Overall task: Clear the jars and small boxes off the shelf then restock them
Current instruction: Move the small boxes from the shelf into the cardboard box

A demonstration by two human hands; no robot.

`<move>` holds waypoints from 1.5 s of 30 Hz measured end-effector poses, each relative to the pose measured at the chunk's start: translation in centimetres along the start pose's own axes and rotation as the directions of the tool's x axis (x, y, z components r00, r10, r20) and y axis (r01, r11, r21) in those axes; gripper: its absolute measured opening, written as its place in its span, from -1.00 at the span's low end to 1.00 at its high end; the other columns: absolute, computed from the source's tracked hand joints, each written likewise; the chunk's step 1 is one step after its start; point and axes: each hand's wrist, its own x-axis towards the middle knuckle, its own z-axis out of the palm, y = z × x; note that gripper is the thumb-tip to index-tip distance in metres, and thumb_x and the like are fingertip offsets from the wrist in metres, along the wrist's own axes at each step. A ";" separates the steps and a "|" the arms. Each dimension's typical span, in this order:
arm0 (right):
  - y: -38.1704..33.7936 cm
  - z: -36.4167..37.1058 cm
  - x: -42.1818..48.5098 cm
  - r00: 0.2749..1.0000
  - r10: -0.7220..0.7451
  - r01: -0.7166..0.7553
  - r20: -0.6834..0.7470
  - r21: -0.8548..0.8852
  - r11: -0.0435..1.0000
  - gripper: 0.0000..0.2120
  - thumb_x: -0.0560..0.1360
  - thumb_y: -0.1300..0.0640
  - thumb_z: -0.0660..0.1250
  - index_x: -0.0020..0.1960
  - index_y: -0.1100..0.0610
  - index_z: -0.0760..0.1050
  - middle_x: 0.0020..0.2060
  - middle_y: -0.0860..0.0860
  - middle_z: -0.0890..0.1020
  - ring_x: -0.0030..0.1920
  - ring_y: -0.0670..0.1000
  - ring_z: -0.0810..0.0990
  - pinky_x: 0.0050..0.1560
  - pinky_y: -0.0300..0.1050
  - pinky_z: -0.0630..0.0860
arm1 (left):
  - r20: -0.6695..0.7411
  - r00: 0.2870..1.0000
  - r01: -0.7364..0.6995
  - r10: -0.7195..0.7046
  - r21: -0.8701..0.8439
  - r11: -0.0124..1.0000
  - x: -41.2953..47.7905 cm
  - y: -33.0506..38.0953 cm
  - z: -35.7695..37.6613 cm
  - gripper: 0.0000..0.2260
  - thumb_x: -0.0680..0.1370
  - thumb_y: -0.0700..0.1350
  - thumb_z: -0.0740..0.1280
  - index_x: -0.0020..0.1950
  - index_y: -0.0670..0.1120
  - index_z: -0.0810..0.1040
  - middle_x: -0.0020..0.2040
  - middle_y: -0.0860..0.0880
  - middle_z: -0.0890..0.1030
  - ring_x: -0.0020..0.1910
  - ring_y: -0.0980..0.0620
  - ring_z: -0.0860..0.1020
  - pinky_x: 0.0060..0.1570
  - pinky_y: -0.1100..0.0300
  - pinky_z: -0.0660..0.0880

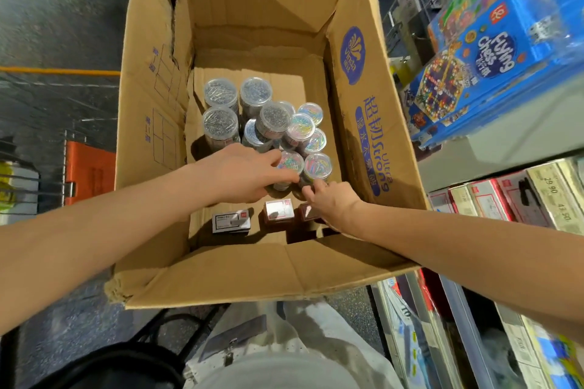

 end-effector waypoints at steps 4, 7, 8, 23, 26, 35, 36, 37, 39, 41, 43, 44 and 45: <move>0.1 -2.1 -2.6 0.998 0.039 -0.036 -0.053 0.066 0.997 -0.48 0.56 0.21 0.23 0.45 0.18 0.10 0.24 0.15 0.35 0.11 0.18 0.55 -0.11 -0.01 0.52 | -0.016 1.000 -0.017 0.018 0.061 0.998 -0.2 0.4 -1.1 -0.61 0.64 0.01 0.09 0.46 0.20 0.10 0.15 -0.02 0.38 -0.25 0.06 0.42 -0.47 0.25 0.21; 1.1 -4.0 -4.9 0.979 0.125 -0.102 -0.164 0.142 0.985 -0.51 0.54 0.21 0.23 0.43 0.16 0.15 0.25 0.15 0.36 0.14 0.18 0.53 -0.19 -0.03 0.37 | 0.010 1.000 -0.016 0.015 0.100 0.995 0.2 0.3 -1.7 -0.55 0.63 0.05 0.11 0.48 0.26 0.03 0.24 -0.02 0.36 -0.17 0.04 0.50 -0.42 0.24 0.29; 1.5 -4.7 -5.6 0.970 0.151 -0.118 -0.193 0.173 0.978 -0.51 0.53 0.21 0.24 0.41 0.16 0.17 0.23 0.15 0.37 0.14 0.19 0.52 -0.20 -0.02 0.35 | 0.014 1.000 -0.013 0.012 0.113 0.994 0.2 0.2 -2.2 -0.52 0.63 0.06 0.13 0.49 0.27 0.01 0.29 -0.02 0.34 -0.16 0.04 0.52 -0.41 0.23 0.31; 7.5 -7.8 -26.7 0.684 0.642 -0.395 -0.347 0.564 0.725 -0.56 0.51 0.03 0.30 0.28 0.17 0.23 0.15 0.16 0.36 0.08 0.25 0.52 -0.15 0.01 0.36 | -0.412 0.888 -0.130 0.204 0.202 0.971 2.9 10.8 -17.1 -0.61 0.59 0.15 0.18 0.42 0.17 0.26 0.26 0.04 0.39 0.11 0.01 0.52 -0.19 0.13 0.44; 8.3 -5.5 -31.7 0.596 0.749 -0.503 -0.291 0.592 0.630 -0.50 0.51 0.03 0.31 0.34 0.17 0.20 0.19 0.17 0.36 0.12 0.24 0.50 -0.11 0.00 0.36 | -0.470 0.832 -0.217 0.295 0.215 0.952 4.3 15.8 -19.4 -0.61 0.60 0.15 0.16 0.42 0.15 0.26 0.29 0.04 0.36 0.12 0.02 0.51 -0.21 0.17 0.38; 9.6 1.3 -39.5 0.367 0.902 -0.625 -0.229 0.657 0.421 -0.60 0.51 0.11 0.27 0.30 0.14 0.24 0.19 0.15 0.38 0.11 0.23 0.51 -0.11 0.01 0.41 | -0.588 0.672 -0.339 0.451 0.296 0.893 8.9 26.6 -24.8 -0.64 0.60 0.08 0.19 0.38 0.10 0.32 0.30 0.02 0.37 0.13 -0.01 0.49 -0.19 0.14 0.37; 9.8 1.7 -39.8 0.343 0.909 -0.629 -0.238 0.661 0.410 -0.61 0.52 0.11 0.27 0.28 0.14 0.24 0.18 0.15 0.39 0.10 0.23 0.51 -0.11 0.02 0.41 | -0.597 0.662 -0.346 0.454 0.294 0.891 9.8 27.2 -25.2 -0.64 0.59 0.07 0.20 0.38 0.08 0.33 0.29 0.01 0.39 0.14 -0.02 0.50 -0.17 0.13 0.40; 10.1 2.1 -40.3 0.320 0.916 -0.627 -0.244 0.670 0.397 -0.62 0.52 0.09 0.27 0.28 0.14 0.25 0.17 0.15 0.40 0.10 0.22 0.51 -0.10 0.03 0.43 | -0.606 0.652 -0.360 0.455 0.280 0.890 10.8 27.8 -25.6 -0.64 0.59 0.06 0.21 0.38 0.06 0.33 0.28 0.00 0.40 0.14 -0.03 0.50 -0.14 0.10 0.43; 10.8 2.9 -40.9 0.289 0.925 -0.632 -0.247 0.677 0.377 -0.59 0.53 0.06 0.27 0.30 0.15 0.24 0.17 0.15 0.41 0.12 0.22 0.50 -0.06 0.05 0.45 | -0.617 0.649 -0.396 0.445 0.225 0.890 13.4 28.7 -26.4 -0.64 0.58 0.05 0.22 0.37 0.04 0.35 0.27 -0.01 0.41 0.18 -0.03 0.49 -0.03 0.05 0.47; 11.7 3.6 -41.4 0.262 0.936 -0.654 -0.237 0.669 0.353 -0.56 0.53 0.05 0.27 0.33 0.14 0.23 0.19 0.15 0.40 0.15 0.22 0.48 -0.04 0.06 0.44 | -0.619 0.665 -0.418 0.418 0.156 0.895 16.3 29.2 -27.2 -0.62 0.58 0.04 0.24 0.38 0.02 0.35 0.27 -0.01 0.41 0.21 -0.04 0.46 0.04 0.03 0.48; 12.8 4.1 -41.7 0.242 0.942 -0.658 -0.235 0.673 0.337 -0.55 0.53 0.04 0.28 0.33 0.15 0.22 0.19 0.14 0.40 0.17 0.22 0.47 -0.03 0.07 0.44 | -0.619 0.664 -0.451 0.420 0.116 0.885 19.1 29.5 -28.2 -0.61 0.57 0.00 0.25 0.39 0.01 0.34 0.26 -0.03 0.41 0.22 -0.06 0.45 0.06 0.00 0.47; 13.3 4.4 -41.8 0.238 0.942 -0.655 -0.238 0.677 0.336 -0.55 0.53 0.04 0.28 0.33 0.15 0.21 0.19 0.14 0.40 0.17 0.22 0.47 -0.02 0.08 0.45 | -0.617 0.659 -0.471 0.430 0.107 0.876 20.5 29.6 -28.7 -0.60 0.57 -0.01 0.26 0.40 0.01 0.34 0.27 -0.04 0.41 0.21 -0.07 0.45 0.07 -0.01 0.46; 14.0 4.7 -41.9 0.234 0.942 -0.654 -0.241 0.678 0.336 -0.55 0.53 0.05 0.28 0.32 0.16 0.21 0.18 0.14 0.40 0.17 0.22 0.47 -0.02 0.08 0.45 | -0.619 0.647 -0.489 0.445 0.111 0.865 21.9 29.7 -29.2 -0.60 0.56 -0.02 0.27 0.40 0.01 0.33 0.27 -0.05 0.40 0.19 -0.07 0.45 0.06 -0.01 0.47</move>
